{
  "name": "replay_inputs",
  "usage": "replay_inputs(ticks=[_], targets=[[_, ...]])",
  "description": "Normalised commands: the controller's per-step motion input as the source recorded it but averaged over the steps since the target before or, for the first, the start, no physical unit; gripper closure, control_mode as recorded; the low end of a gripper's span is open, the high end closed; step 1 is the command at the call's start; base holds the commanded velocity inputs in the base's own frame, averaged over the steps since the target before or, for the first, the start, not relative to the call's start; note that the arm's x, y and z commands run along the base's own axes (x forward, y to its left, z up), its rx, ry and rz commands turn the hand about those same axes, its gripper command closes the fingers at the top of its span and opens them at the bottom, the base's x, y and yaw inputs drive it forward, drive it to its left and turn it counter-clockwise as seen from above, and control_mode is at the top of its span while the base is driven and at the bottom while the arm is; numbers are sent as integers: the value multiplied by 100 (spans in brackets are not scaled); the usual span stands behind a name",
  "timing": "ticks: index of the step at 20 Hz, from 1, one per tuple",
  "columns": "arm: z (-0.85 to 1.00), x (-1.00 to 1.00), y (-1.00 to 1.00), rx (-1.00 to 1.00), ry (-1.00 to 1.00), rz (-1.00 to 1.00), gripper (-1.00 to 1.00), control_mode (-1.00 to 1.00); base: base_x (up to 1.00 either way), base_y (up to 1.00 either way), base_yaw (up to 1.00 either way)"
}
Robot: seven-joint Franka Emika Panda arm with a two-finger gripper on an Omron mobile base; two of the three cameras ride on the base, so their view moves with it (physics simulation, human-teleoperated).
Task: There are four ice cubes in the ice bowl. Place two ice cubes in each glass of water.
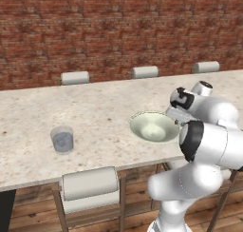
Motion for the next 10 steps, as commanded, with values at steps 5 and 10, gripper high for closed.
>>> replay_inputs(ticks=[5,10], targets=[[93,-34,-47,0,0,-39,100,-100,0,0,0],[55,-27,-80,-5,11,-47,100,-100,0,0,0]])
